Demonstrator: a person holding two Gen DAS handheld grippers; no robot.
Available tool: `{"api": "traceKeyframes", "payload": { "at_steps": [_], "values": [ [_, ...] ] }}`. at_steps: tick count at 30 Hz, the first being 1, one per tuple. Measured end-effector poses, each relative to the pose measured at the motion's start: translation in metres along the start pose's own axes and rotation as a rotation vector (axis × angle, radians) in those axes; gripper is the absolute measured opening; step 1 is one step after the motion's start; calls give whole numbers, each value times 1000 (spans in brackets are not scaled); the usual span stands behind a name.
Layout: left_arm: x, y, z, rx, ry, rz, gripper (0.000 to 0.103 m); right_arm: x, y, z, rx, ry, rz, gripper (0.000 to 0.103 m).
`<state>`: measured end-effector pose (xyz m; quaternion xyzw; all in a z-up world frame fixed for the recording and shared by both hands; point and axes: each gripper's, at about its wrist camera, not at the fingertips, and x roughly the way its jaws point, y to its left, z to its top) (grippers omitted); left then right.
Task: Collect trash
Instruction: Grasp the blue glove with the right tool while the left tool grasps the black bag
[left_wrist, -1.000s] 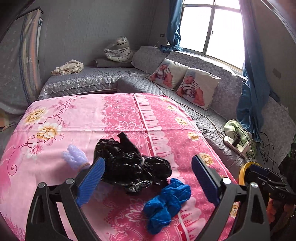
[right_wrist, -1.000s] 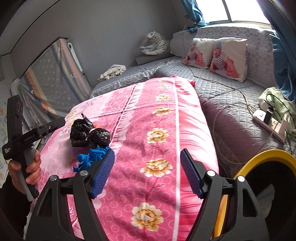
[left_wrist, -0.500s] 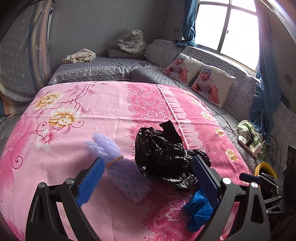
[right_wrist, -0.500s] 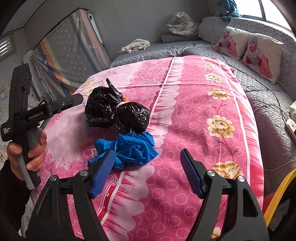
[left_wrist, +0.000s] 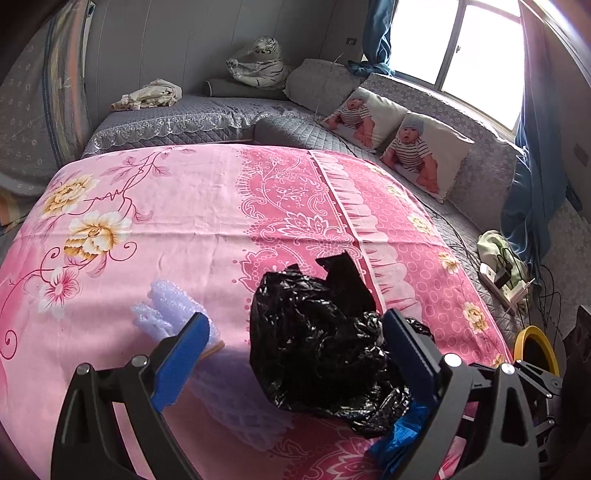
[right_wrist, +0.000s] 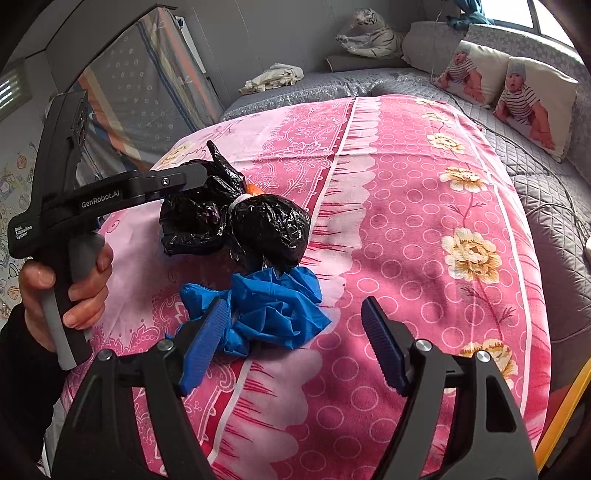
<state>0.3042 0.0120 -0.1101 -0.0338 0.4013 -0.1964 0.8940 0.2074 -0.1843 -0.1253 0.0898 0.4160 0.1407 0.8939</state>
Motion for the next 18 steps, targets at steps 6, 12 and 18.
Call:
{"api": "traceKeyframes", "payload": {
  "at_steps": [6, 12, 18],
  "values": [
    [12, -10, 1, 35, 21, 8, 83, 11, 3, 2, -4, 26, 5, 71],
    [21, -13, 1, 31, 44, -8, 52, 16, 7, 3, -19, 38, 16, 53],
    [18, -23, 2, 55, 20, -7, 26, 15, 12, 2, -48, 36, 23, 22]
  ]
}}
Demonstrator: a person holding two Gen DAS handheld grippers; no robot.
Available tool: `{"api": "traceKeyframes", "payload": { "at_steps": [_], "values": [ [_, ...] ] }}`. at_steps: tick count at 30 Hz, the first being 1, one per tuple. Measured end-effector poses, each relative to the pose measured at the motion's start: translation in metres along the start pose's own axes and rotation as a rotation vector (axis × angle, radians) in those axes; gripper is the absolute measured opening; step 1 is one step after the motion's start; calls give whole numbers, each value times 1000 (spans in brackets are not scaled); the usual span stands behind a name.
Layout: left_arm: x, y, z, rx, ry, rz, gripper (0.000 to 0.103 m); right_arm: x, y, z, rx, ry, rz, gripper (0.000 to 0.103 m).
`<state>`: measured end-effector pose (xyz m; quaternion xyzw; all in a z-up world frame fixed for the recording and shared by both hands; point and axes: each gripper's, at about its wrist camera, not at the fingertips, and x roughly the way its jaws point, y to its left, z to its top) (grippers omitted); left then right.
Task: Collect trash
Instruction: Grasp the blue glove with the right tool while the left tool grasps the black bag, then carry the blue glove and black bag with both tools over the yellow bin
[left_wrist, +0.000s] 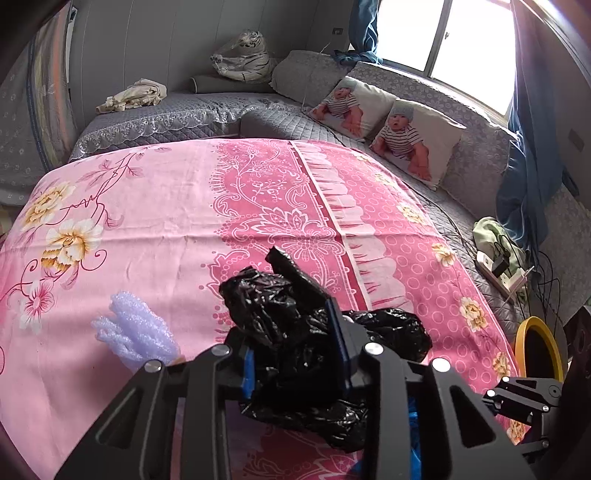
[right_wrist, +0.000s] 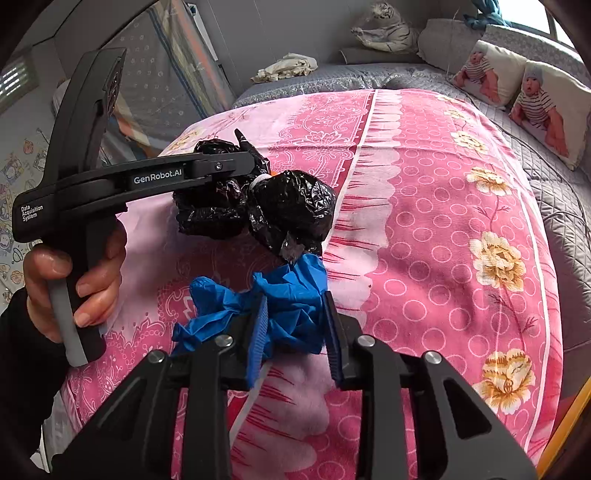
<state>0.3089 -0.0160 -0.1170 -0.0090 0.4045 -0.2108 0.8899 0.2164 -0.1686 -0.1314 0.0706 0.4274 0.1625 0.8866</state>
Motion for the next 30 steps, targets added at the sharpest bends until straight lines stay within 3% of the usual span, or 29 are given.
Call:
{"api": "traceKeyframes", "payload": {
  "at_steps": [2, 8, 17, 30],
  "values": [
    [-2, -1, 1, 1, -7, -1, 22, -2, 1, 0, -4, -5, -1, 14],
    [-22, 10, 8, -44, -56, -9, 18, -12, -3, 0, 4, -31, -7, 8],
    [-67, 35, 20, -122, -144, 6, 18, -33, -2, 3, 22, -70, -21, 7],
    [-102, 66, 9, -193, -187, 50, 18, -66, 1, 4, 25, -126, -59, 7]
  ]
}}
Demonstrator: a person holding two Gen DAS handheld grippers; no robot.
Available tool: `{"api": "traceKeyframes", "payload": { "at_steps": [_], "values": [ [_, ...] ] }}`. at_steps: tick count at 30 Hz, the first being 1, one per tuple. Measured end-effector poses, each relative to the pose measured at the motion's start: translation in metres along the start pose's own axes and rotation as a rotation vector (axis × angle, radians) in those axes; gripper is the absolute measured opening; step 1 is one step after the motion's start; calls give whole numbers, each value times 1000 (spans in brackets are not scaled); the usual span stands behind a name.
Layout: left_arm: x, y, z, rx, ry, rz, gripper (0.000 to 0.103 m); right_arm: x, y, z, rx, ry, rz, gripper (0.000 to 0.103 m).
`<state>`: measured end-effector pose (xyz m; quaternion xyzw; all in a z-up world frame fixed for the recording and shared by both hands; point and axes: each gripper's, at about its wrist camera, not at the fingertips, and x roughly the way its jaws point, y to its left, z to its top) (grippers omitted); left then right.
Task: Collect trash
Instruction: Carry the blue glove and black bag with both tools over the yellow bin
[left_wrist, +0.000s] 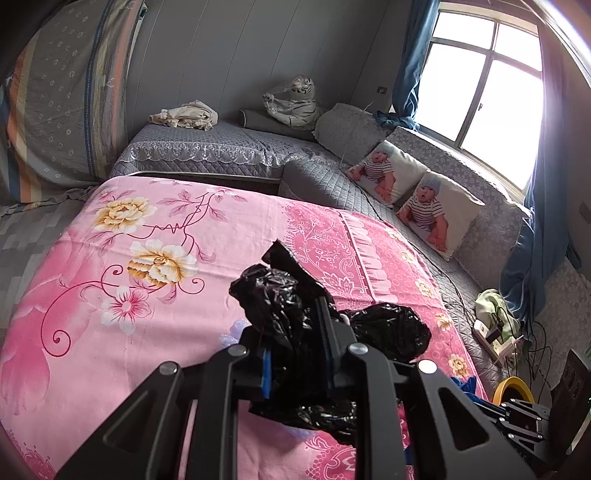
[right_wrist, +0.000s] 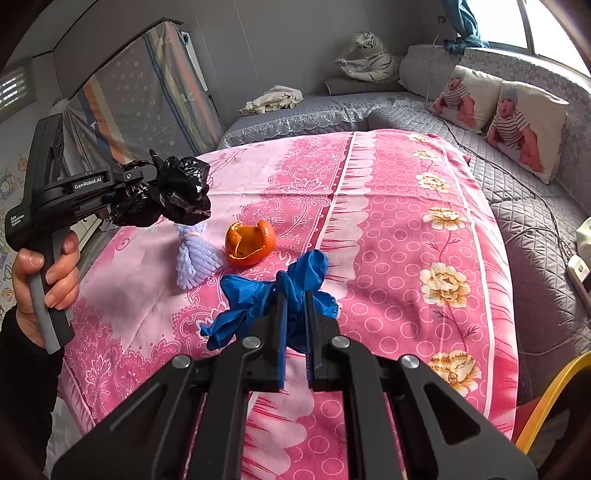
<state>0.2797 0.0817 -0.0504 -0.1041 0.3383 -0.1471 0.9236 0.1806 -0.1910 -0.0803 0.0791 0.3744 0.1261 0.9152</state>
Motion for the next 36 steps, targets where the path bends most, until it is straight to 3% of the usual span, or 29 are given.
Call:
{"api": "traceKeyframes", "payload": {
  "at_steps": [15, 36],
  "values": [
    [-25, -16, -19, 12, -8, 38, 18, -30, -25, -1, 67, -48, -37, 7],
    [-42, -108, -64, 156, 14, -100, 18, -77, -71, -8, 144, -119, -121, 7]
  ]
}}
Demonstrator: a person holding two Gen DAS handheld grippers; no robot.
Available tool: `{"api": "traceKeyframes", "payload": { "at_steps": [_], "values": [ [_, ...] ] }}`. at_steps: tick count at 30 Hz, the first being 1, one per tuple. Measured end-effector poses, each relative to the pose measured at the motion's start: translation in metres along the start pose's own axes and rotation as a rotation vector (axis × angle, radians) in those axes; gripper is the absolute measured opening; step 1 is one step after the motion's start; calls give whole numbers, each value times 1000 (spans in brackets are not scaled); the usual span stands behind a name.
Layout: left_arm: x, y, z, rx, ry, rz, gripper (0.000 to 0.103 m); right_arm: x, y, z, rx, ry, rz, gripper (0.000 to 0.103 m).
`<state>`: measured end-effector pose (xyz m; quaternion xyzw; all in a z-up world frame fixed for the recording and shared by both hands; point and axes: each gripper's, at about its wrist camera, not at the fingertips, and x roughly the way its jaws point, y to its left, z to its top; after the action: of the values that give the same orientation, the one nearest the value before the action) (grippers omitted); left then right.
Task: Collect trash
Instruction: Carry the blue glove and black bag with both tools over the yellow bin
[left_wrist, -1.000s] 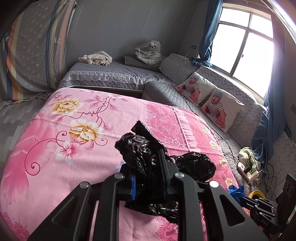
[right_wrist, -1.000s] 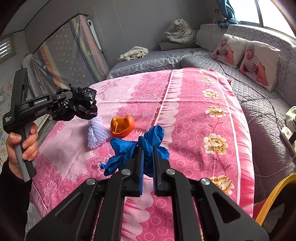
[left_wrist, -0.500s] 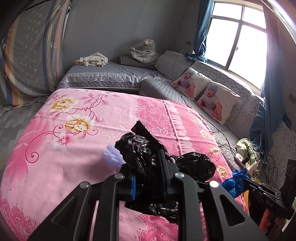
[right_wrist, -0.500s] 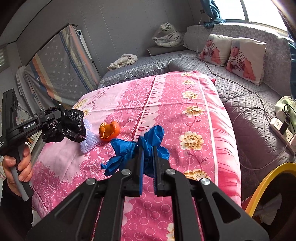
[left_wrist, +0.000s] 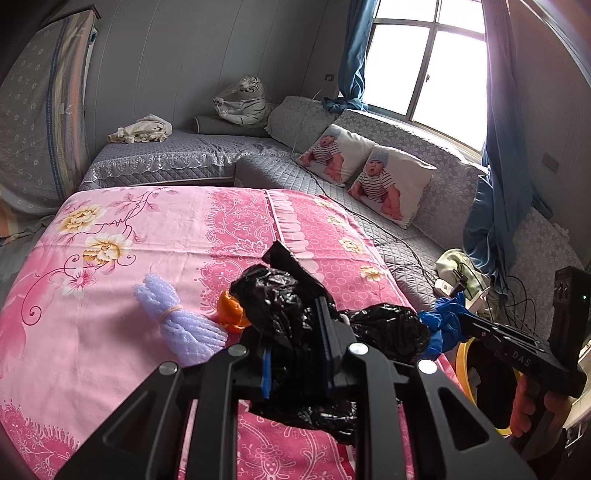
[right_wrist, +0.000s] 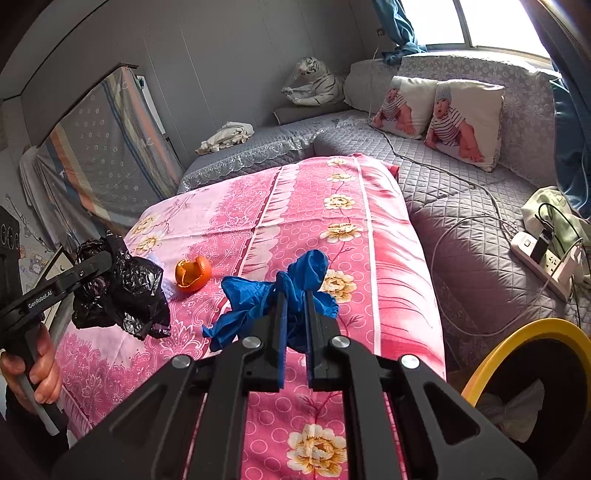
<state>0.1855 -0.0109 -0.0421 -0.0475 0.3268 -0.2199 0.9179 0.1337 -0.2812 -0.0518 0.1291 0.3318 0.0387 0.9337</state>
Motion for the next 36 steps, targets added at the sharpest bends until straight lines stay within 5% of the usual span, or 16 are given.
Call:
{"api": "traceKeyframes", "payload": {
  "at_steps": [22, 36],
  "values": [
    [34, -101, -10, 159, 46, -121, 18, -40, -60, 9, 45, -98, -140, 7],
    [47, -185, -18, 278, 54, -223, 18, -96, -138, -12, 158, -178, -317, 7]
  ]
}}
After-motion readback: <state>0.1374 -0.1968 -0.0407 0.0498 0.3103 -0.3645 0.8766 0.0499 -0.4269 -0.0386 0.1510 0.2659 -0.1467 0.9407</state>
